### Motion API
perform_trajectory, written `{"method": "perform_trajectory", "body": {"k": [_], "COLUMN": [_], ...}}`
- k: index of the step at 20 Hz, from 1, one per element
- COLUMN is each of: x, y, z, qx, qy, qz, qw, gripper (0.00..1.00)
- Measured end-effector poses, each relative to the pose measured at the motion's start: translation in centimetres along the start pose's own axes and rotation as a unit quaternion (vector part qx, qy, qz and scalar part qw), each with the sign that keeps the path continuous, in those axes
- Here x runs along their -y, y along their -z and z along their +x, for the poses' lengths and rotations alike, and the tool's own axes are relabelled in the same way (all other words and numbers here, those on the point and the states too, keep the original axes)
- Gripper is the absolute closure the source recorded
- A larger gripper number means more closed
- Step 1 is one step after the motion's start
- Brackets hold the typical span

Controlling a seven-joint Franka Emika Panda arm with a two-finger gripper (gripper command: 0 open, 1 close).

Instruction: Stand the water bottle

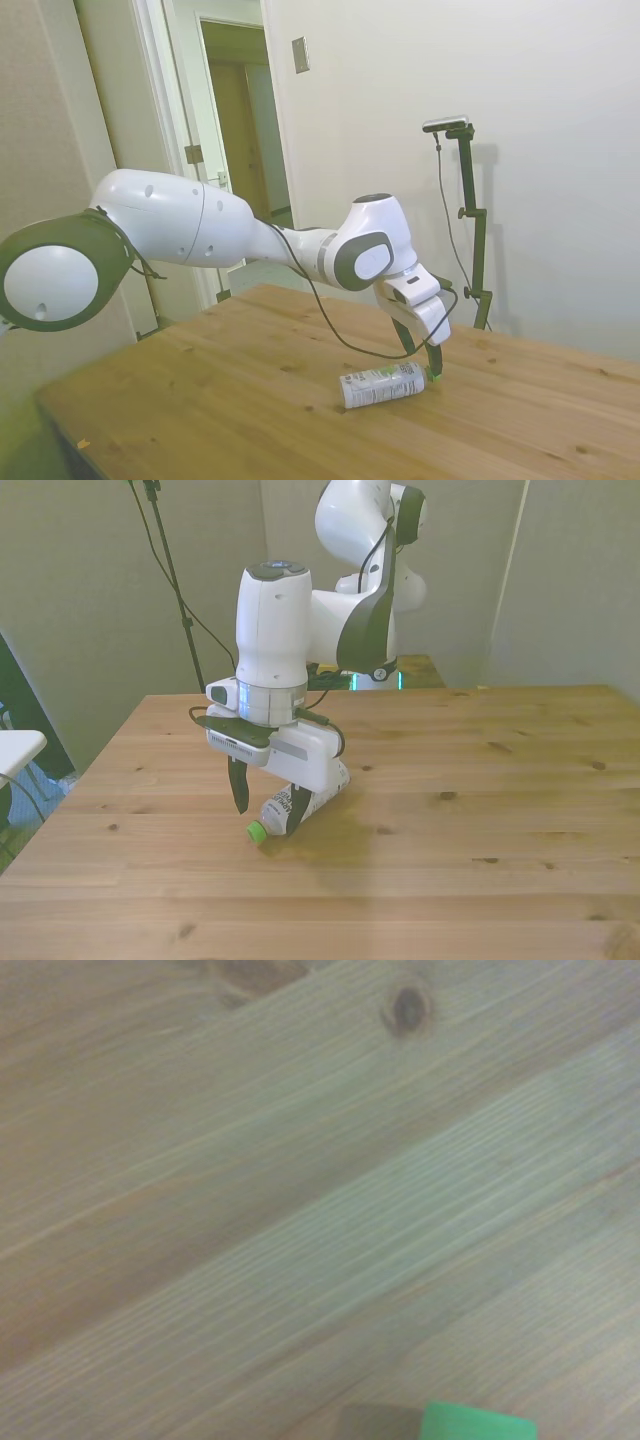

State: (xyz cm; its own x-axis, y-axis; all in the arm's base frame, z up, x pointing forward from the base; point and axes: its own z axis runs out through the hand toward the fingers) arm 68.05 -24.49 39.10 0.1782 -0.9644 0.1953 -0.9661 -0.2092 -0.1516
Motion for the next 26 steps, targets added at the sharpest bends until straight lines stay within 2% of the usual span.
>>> {"method": "perform_trajectory", "body": {"k": [7,8,26], "x": [-0.1,-0.2,-0.4], "y": [-2.6,-2.9,-3.4], "z": [0.3,0.2,0.4], "qx": [0.000,0.001,0.012], "qy": [-0.001,-0.001,-0.006], "qz": [-0.015,-0.016,-0.014], "qw": [0.9999,0.9999,0.9998], "gripper": [0.00,1.00,1.00]}}
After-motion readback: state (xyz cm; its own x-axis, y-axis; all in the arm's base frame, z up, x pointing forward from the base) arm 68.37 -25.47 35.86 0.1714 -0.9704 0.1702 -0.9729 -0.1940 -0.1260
